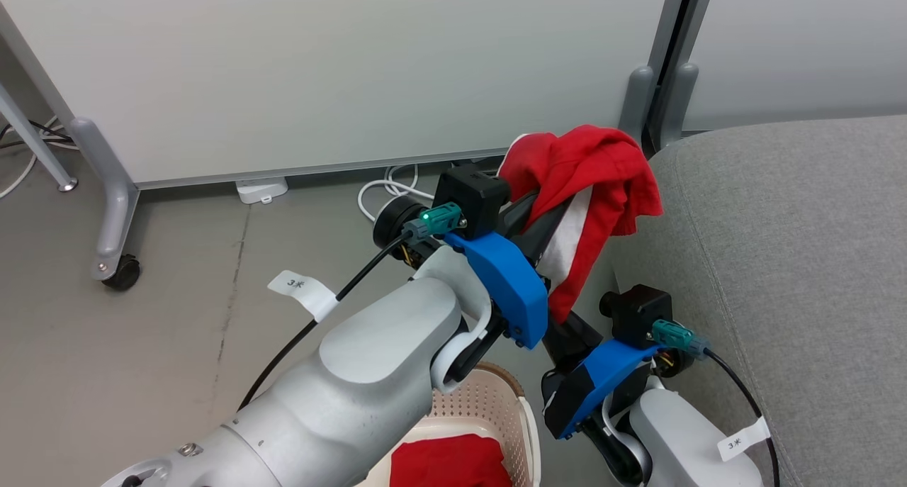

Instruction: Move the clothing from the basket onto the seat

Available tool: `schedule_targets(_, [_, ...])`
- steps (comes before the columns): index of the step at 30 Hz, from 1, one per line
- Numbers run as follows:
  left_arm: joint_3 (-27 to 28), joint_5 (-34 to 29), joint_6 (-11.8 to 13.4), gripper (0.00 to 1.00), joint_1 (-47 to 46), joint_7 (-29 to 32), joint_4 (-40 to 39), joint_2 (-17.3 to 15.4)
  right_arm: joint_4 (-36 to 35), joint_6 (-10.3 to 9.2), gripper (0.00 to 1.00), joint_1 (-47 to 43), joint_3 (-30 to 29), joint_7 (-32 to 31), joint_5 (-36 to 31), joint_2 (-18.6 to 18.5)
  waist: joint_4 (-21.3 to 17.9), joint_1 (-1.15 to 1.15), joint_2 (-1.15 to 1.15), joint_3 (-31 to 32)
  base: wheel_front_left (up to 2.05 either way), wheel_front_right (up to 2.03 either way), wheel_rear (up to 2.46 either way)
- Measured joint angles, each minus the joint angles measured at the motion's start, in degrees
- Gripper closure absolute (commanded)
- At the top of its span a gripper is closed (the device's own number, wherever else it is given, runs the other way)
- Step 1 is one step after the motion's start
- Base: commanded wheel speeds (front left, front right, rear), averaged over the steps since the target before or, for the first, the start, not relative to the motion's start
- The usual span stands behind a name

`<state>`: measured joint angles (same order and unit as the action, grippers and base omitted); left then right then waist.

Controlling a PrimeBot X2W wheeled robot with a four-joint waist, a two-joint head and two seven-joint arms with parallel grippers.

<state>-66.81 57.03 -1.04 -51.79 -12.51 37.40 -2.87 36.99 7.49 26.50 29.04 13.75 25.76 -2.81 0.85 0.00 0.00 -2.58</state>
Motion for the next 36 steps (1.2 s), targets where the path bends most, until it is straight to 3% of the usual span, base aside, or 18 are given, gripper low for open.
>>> schedule_targets(15, [-2.4, 2.4, 0.3, 1.00, -1.1, -1.2, 2.6, 0.0, 0.8, 0.00, 1.00, 0.5, 0.6, 0.5, -0.5, 0.0, -0.6, 0.00, 0.00, -0.4, 0.00, 0.00, 0.00])
schedule_targets(16, [-2.5, 2.5, 0.3, 0.88, -1.2, -1.2, 2.6, 0.0, 0.8, 0.00, 1.00, 0.5, 0.7, 0.5, -0.6, 0.0, -0.6, 0.00, 0.00, -0.5, 0.00, 0.00, 0.00])
schedule_targets(17, [-2.6, 2.6, 0.3, 0.64, -1.2, -1.2, 2.7, 0.0, 0.9, 0.00, 1.00, 0.6, 0.7, 0.5, -0.7, 0.0, -0.7, 0.00, 0.00, -0.5, 0.00, 0.00, 0.00])
schedule_targets(19, [-2.9, 2.9, 0.3, 0.00, -1.2, -1.3, 2.8, 0.0, 0.8, 0.00, 1.00, 0.6, 0.8, 0.5, -0.9, 0.0, -0.7, 0.00, 0.00, -0.5, 0.00, 0.00, 0.00])
schedule_targets(36, [-2.3, 3.6, -0.1, 0.00, -0.6, -2.4, 5.9, -0.5, 0.6, 0.00, 1.00, 0.5, 0.2, 0.5, -1.7, 0.0, -2.2, 0.00, 0.00, -0.9, 0.00, 0.00, 0.00])
